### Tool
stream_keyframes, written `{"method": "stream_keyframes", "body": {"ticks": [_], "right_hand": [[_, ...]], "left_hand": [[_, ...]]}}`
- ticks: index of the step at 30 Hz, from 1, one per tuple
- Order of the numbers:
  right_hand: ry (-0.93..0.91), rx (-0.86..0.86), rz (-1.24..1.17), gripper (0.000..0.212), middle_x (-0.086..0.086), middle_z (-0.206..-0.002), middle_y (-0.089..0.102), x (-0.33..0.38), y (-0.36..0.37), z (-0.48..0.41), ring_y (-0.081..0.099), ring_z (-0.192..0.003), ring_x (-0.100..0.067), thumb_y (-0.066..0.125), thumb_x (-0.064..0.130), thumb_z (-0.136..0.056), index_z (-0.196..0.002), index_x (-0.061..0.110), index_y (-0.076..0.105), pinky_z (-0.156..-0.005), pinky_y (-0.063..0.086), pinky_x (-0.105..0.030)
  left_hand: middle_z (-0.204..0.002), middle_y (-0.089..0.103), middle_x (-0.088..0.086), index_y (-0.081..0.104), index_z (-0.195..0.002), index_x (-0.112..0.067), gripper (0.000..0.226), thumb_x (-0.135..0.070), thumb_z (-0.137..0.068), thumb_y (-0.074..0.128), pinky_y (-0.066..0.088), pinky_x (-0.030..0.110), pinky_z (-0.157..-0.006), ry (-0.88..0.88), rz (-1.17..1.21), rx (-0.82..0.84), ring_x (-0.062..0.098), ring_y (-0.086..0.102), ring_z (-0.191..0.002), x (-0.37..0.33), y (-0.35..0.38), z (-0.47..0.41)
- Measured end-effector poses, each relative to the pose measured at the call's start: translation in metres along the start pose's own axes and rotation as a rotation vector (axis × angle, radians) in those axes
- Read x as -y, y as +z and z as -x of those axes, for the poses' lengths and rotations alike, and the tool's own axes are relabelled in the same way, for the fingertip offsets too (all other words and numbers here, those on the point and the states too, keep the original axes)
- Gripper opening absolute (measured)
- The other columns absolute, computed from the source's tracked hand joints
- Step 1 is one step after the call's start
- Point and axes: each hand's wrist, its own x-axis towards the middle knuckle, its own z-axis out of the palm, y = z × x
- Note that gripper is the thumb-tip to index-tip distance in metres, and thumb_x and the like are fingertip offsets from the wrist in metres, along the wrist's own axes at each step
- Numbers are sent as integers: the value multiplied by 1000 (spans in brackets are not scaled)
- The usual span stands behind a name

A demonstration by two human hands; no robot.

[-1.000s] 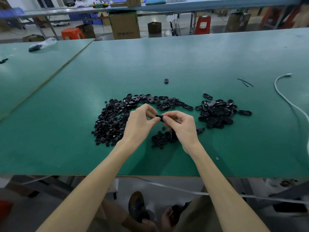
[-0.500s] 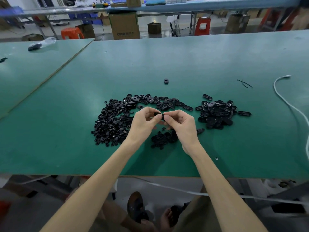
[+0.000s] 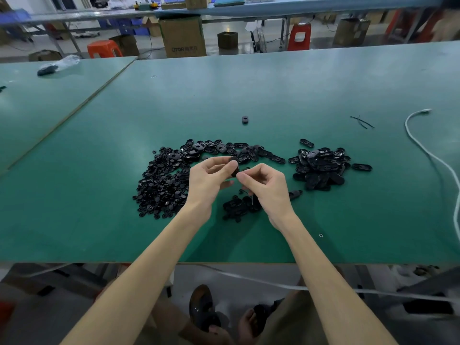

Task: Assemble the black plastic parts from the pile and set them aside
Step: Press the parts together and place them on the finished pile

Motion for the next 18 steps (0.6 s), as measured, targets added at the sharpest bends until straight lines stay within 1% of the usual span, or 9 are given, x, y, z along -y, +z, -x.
{"method": "stream_keyframes", "body": {"ticks": [3,5,7,9,11,14,18], "right_hand": [[-12,-37,-24,13,-1,-78,75,0,0,-1,63,-68,-13,82,23,-91,-86,15,74,-65,53,-30],[-21,-65,-54,11,-2,-84,78,0,-1,-1,65,-70,-13,79,25,-94,-94,15,73,-63,53,-28],[-29,-64,-59,7,-3,-87,78,-1,-1,-1,67,-74,-13,77,24,-96,-98,17,74,-62,54,-27],[-34,-61,-66,3,-1,-83,76,-2,-1,-2,67,-74,-14,76,19,-96,-96,17,73,-59,53,-25],[-33,-66,-69,4,-1,-79,75,-3,-2,-2,66,-71,-13,77,15,-95,-94,16,73,-58,52,-24],[-32,-73,-63,5,-1,-77,75,-3,-1,-2,67,-68,-12,77,14,-95,-91,16,74,-57,51,-23],[-38,-73,-68,6,0,-77,75,-3,-2,-2,67,-69,-11,79,16,-94,-90,17,75,-57,51,-22]], "left_hand": [[-91,79,5,76,-105,-10,14,-11,-91,77,63,30,-77,16,15,34,15,75,-85,-2,-2,0],[-91,79,7,78,-108,-9,16,-8,-92,75,63,28,-74,44,-19,83,16,75,-83,-3,-3,0],[-88,79,4,79,-109,-10,17,-6,-93,74,61,25,-70,62,-83,133,12,72,-80,-3,-3,1],[-83,77,0,79,-110,-8,19,-4,-93,73,60,24,-69,68,-137,175,10,68,-78,-2,-3,1],[-81,75,-1,77,-113,-6,21,-1,-93,72,60,24,-70,74,-155,195,10,68,-78,-1,-4,1],[-87,76,4,76,-115,-5,24,2,-93,70,62,26,-72,90,-177,219,11,71,-81,-2,-7,2],[-89,78,2,76,-115,-4,24,4,-93,70,62,26,-74,78,-191,225,9,72,-82,-2,-9,3]]}}
